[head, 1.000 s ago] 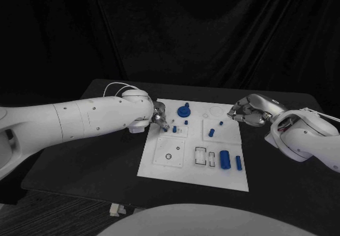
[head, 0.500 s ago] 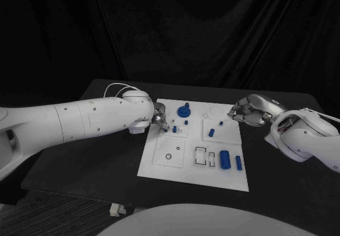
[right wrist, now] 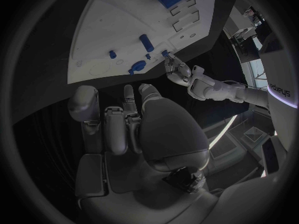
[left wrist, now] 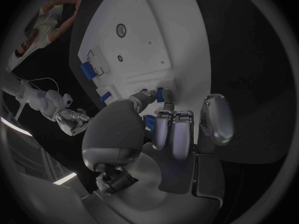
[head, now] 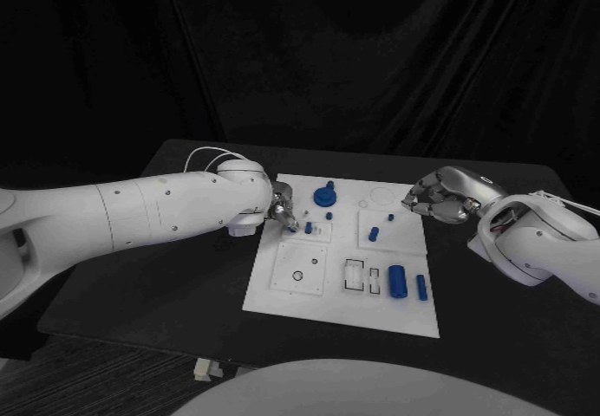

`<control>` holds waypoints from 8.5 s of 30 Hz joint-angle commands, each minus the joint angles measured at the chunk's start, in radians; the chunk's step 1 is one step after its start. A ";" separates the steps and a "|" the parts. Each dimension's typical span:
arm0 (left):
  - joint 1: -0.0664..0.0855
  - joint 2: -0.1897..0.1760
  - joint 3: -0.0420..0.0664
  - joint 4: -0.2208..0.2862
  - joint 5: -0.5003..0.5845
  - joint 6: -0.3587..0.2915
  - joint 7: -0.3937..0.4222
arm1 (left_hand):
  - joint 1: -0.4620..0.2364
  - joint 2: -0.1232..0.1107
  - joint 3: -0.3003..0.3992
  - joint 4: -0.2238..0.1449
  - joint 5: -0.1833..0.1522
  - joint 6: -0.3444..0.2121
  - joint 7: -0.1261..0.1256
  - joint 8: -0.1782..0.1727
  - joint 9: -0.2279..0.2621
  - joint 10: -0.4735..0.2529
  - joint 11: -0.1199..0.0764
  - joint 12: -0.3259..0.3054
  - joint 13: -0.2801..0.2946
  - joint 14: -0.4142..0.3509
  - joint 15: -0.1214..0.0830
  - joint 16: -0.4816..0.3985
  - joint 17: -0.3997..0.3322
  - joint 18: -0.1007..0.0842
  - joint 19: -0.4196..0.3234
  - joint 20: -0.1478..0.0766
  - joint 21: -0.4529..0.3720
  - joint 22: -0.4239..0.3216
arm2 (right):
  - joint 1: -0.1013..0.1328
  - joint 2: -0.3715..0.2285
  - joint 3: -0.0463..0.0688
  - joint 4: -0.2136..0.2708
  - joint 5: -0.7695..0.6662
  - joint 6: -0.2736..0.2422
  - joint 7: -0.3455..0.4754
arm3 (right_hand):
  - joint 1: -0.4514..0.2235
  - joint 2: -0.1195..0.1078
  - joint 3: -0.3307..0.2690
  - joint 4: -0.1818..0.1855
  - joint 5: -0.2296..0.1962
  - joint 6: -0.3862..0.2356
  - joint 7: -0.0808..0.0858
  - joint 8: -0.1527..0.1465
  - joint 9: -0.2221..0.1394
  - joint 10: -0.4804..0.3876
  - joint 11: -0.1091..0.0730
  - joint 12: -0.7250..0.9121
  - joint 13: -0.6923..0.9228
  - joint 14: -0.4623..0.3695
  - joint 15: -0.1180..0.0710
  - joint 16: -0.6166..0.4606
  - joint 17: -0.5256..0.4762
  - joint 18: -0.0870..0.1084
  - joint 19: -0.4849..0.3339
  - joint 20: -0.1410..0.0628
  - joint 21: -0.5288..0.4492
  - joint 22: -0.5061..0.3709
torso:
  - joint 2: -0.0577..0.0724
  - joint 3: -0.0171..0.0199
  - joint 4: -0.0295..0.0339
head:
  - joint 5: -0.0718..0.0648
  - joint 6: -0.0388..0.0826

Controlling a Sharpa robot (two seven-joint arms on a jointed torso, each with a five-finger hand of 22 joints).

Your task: Assemble the parts on the task board

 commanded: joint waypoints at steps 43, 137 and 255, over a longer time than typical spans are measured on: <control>-0.011 -0.015 -0.001 0.002 -0.038 -0.044 0.034 | -0.202 0.076 -0.329 0.188 -0.312 0.008 0.002 -0.071 -0.106 0.062 0.017 -0.005 0.194 0.091 0.010 -0.003 0.229 0.018 -0.004 0.019 -0.030 0.173 | -0.003 -0.002 0.001 -0.002 -0.002 0.012 -0.023 | 0.020 -0.004 0.041 0.003 0.024 0.004 -0.004 0.018 0.015 0.111 -0.004 0.005 0.255 0.063 -0.012 -0.015 0.105 0.019 -0.004 -0.004 -0.023 0.128 | 0.000 0.0000 0.0002 | -0.004 0.000; -0.082 0.154 0.000 -0.231 -0.581 -0.421 0.694 | 0.453 -0.054 -0.138 0.010 -0.129 -0.049 0.023 -0.255 -1.035 -0.622 0.110 -1.172 -1.162 -0.102 0.066 -0.205 -0.269 0.035 -0.067 0.067 -0.130 0.151 | -0.006 -0.016 0.001 0.012 0.014 -0.078 0.067 | 0.020 -0.019 0.054 0.013 0.034 0.007 -0.005 0.020 0.019 -0.007 -0.005 -0.118 0.133 0.051 -0.012 -0.047 0.074 0.028 -0.021 -0.004 -0.078 0.115 | 0.004 -0.0036 -0.0011 | -0.021 0.000; -0.099 -0.007 -0.001 -0.135 -0.580 -0.560 0.685 | 0.436 -0.052 -0.055 -0.037 -0.209 0.127 0.056 -0.256 -1.069 -0.272 0.087 -1.336 -1.218 -0.060 0.049 -0.210 -0.282 0.037 -0.063 0.049 -0.145 0.147 | -0.026 -0.023 0.001 0.012 0.014 -0.073 0.068 | 0.028 -0.018 0.065 0.012 0.037 0.003 -0.004 0.018 0.019 -0.012 -0.005 -0.128 0.122 0.048 -0.012 -0.056 0.066 0.030 -0.028 -0.004 -0.095 0.112 | 0.002 -0.0020 -0.0017 | -0.018 0.000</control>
